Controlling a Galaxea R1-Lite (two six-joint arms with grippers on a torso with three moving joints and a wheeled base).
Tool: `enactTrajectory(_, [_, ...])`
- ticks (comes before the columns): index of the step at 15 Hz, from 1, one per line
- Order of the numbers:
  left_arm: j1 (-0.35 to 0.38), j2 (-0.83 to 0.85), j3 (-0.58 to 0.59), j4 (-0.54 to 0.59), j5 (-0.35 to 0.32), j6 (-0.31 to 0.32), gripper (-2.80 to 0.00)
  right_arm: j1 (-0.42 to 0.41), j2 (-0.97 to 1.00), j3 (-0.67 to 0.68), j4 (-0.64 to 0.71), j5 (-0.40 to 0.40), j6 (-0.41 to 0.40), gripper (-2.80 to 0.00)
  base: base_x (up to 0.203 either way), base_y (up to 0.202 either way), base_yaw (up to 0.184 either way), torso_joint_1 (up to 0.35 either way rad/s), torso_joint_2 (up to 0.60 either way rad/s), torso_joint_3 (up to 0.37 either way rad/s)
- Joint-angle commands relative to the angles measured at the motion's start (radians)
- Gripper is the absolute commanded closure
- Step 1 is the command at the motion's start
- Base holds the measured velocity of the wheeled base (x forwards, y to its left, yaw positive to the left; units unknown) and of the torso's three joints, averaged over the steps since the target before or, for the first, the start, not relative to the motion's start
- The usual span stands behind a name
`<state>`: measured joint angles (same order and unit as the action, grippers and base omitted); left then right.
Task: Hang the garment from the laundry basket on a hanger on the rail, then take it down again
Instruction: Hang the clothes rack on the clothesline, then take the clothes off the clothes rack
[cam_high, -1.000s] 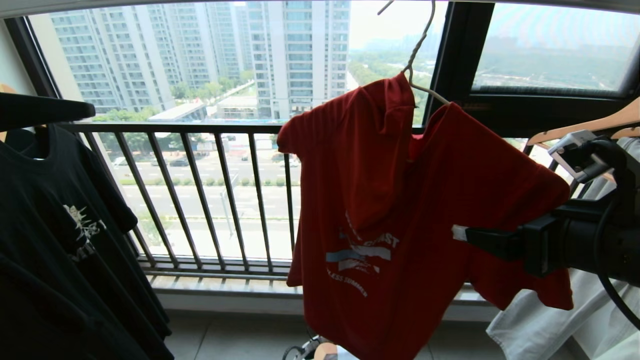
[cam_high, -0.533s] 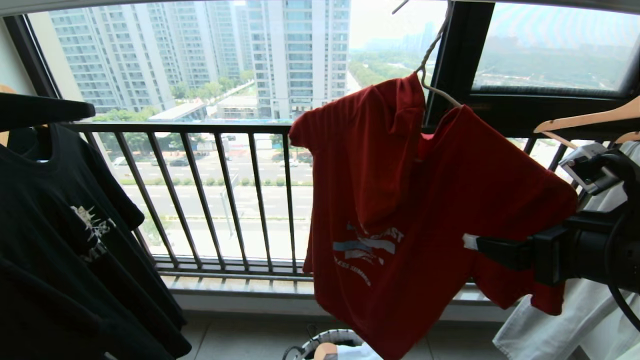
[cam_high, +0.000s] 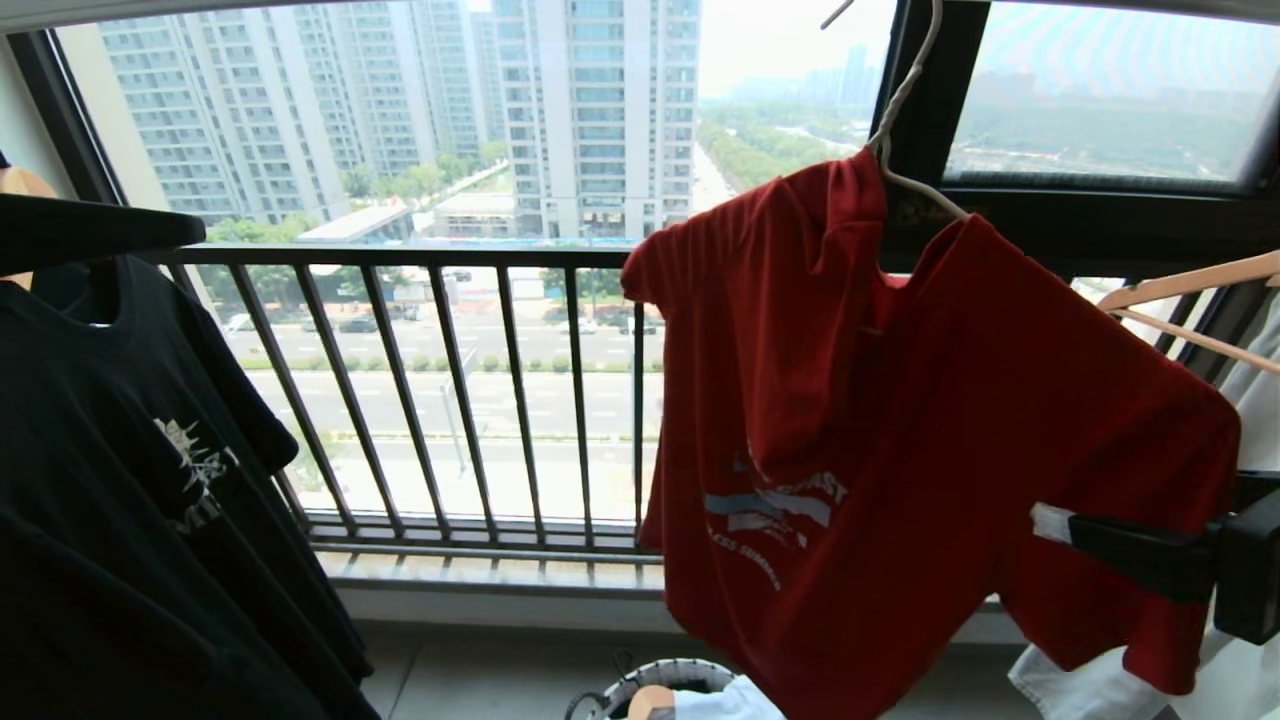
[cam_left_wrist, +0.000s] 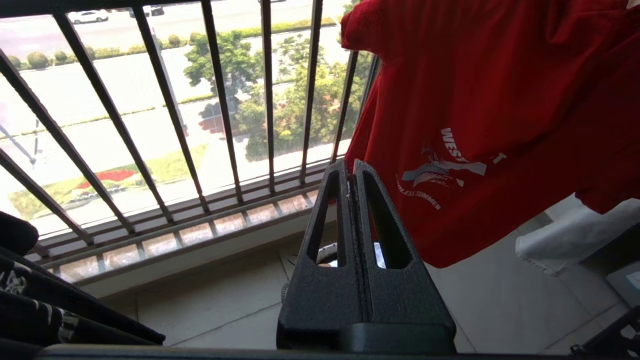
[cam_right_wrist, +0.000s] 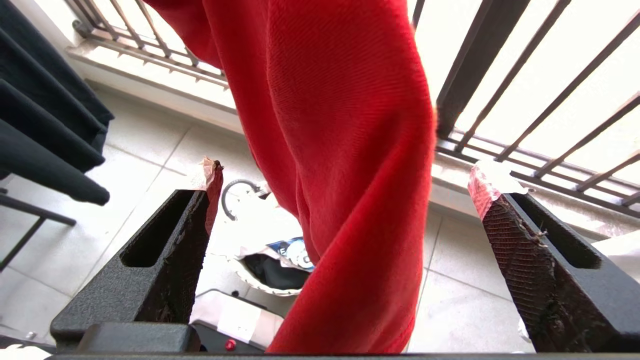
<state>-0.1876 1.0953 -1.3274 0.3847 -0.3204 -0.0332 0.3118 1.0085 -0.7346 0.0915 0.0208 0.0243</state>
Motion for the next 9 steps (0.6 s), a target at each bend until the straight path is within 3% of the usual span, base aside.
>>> enactTrajectory(1, [-0.017,0.005,0.002,0.002,-0.002,-0.001,0.00,-0.013,-0.131,-0.022,0.042,0.001,0.004,-2.80,0.000,0.000,0.000,0.000,0.00,0.000])
enactTrajectory(5, [-0.024,0.014,0.002,0.002,0.000,-0.001,0.00,-0.018,-0.291,-0.049,0.102,0.005,0.014,-2.80,0.000,0.000,0.000,0.000,0.00,0.000])
enactTrajectory(9, [-0.050,0.010,0.005,0.003,-0.001,-0.001,0.00,-0.018,-0.322,-0.111,0.109,0.006,0.017,-2.80,0.000,0.000,0.000,0.000,0.00,0.000])
